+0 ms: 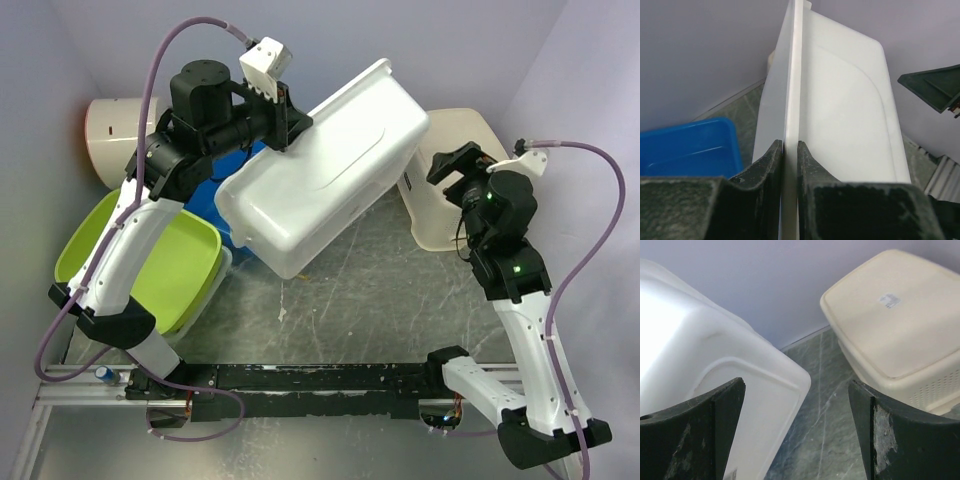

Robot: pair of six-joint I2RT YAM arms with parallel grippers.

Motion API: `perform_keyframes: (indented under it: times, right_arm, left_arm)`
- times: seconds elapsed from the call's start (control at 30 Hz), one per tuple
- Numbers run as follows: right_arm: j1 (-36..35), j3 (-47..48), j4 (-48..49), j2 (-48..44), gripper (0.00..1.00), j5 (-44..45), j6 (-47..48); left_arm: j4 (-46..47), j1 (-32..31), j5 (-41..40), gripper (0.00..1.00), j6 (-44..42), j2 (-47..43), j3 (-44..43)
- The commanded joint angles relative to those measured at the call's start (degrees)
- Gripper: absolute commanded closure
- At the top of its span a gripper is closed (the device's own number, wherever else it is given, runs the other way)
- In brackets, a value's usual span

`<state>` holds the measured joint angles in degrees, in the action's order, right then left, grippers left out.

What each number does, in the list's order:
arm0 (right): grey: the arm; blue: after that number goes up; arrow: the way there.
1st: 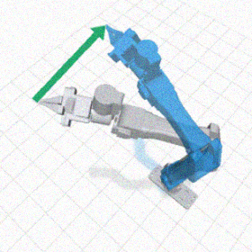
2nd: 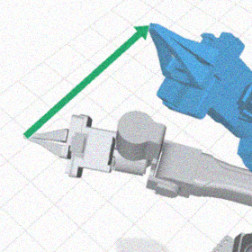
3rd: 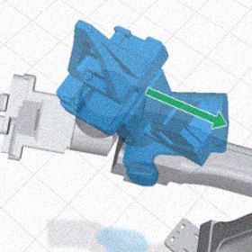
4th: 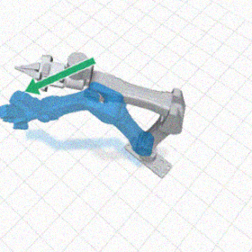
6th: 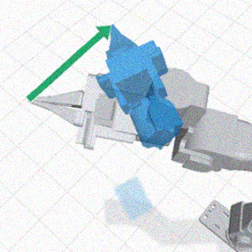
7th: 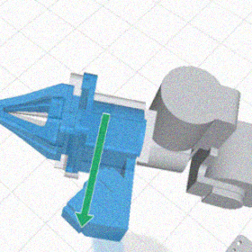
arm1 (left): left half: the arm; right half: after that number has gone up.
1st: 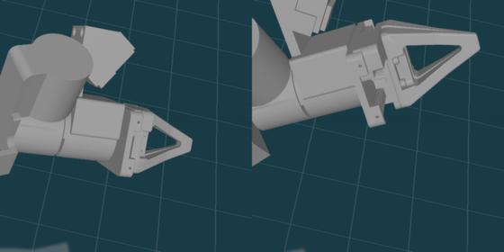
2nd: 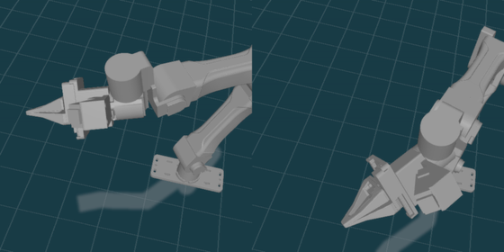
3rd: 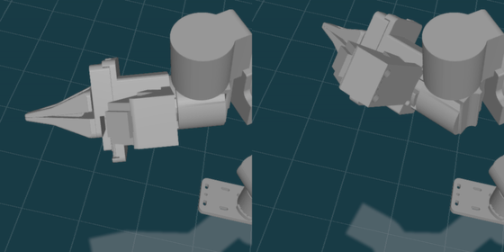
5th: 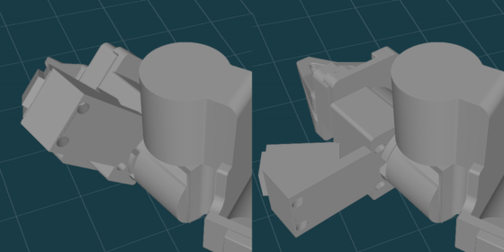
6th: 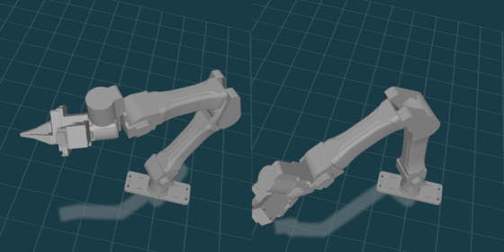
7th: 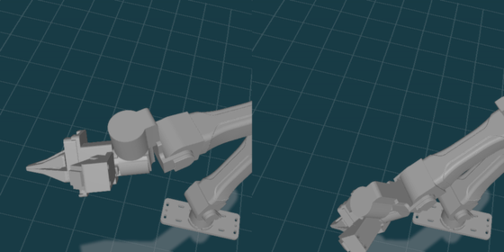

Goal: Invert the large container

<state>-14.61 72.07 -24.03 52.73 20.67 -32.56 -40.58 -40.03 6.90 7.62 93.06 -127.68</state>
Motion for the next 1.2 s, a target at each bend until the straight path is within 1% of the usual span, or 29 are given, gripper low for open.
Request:
perform_keyframes:
  times: [0.0, 0.1, 0.23, 0.33, 0.5, 0.6, 0.67, 0.83, 1.0, 1.17]
  right_arm:
    - [0.1, 2.3, -3.0, -1.3, 0.13, 5.9, 2.7]
    - [0.1, 3.2, -4.5, -0.9, 0.13, 6.5, 3.8]
    - [0.1, 4.2, -6.1, 0.3, 0.13, 7.0, 4.9]
    - [0.1, 4.3, -6.6, 0.8, 0.13, 7.2, 5.1]
    - [0.1, 4.6, -6.4, 0.9, 0.13, 8.0, 6.1]
    - [0.1, 5.8, -7.4, 1.0, 0.13, 11.3, 7.3]
    - [0.1, 6.8, -8.2, 0.9, 0.11, 14.0, 7.8]
    - [0.1, 8.5, -9.0, -0.2, 0.08, 18.6, 8.2]
    - [0.1, 8.9, -8.6, -0.4, 0.08, 19.1, 9.0]
    - [0.0, 9.5, -9.1, 0.1, 0.08, 19.9, 9.3]
  left_arm:
    - [12.6, -0.9, 4.7, 0.93, 6.4, -3.4, -0.2]
    - [14.6, -1.0, 4.7, 0.93, 8.2, -4.1, 1.5]
    - [16.1, -1.0, 1.9, 0.93, 10.5, -5.2, 4.6]
    - [18.0, -0.9, 0.6, 0.93, 14.9, -6.4, 8.8]
    - [23.7, -1.0, 3.5, 0.93, 22.9, -8.1, 17.8]
    - [26.9, -1.0, 6.1, 0.93, 27.1, -8.2, 21.5]
    - [28.4, -1.0, 6.8, 0.93, 29.4, -8.4, 23.9]
    - [31.6, -0.9, 6.8, 0.93, 33.3, -9.1, 28.4]
    - [34.2, -1.0, 8.4, 0.93, 37.8, -9.0, 31.6]
    - [34.4, -1.0, 9.0, 0.93, 39.7, -9.3, 33.5]
